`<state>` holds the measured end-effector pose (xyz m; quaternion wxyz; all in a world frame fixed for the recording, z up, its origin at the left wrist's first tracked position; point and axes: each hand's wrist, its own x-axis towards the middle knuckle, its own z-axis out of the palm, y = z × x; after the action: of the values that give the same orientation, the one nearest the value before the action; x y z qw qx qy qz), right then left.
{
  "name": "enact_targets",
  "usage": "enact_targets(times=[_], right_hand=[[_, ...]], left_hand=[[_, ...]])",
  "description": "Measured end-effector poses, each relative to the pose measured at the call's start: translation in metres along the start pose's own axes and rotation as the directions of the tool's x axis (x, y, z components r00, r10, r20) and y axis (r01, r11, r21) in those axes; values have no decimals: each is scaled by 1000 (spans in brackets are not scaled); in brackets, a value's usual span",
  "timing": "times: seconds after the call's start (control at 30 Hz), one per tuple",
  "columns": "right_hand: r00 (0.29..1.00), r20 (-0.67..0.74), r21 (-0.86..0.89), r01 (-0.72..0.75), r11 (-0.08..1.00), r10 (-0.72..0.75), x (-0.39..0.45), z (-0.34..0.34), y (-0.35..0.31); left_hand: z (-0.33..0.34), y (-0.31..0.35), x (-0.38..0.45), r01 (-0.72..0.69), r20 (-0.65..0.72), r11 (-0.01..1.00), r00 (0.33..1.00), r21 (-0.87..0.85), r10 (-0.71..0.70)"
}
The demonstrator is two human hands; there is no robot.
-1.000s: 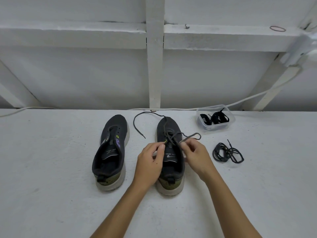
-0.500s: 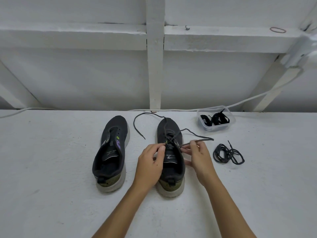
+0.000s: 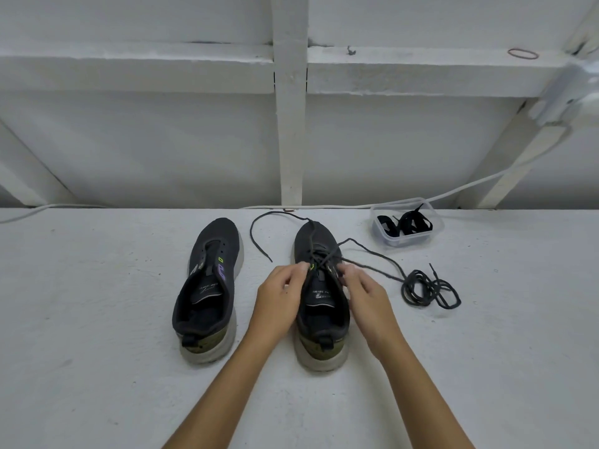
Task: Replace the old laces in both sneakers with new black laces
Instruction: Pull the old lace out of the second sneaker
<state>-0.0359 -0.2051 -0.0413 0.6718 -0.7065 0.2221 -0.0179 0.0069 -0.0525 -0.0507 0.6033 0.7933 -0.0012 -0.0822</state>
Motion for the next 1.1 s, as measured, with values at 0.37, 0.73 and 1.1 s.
enact_targets(times=[0.37, 0.73, 1.1], right_hand=[[988, 69, -141, 144, 979, -135, -12, 13, 14], [973, 121, -108, 210, 972, -197, -11, 13, 14], [985, 87, -147, 159, 976, -147, -5, 15, 24]], left_hand=[[-7, 14, 27, -8, -9, 976, 1000, 218, 10], [-6, 23, 45, -103, 134, 927, 989, 360, 58], [-4, 18, 40, 31, -15, 994, 999, 101, -29]])
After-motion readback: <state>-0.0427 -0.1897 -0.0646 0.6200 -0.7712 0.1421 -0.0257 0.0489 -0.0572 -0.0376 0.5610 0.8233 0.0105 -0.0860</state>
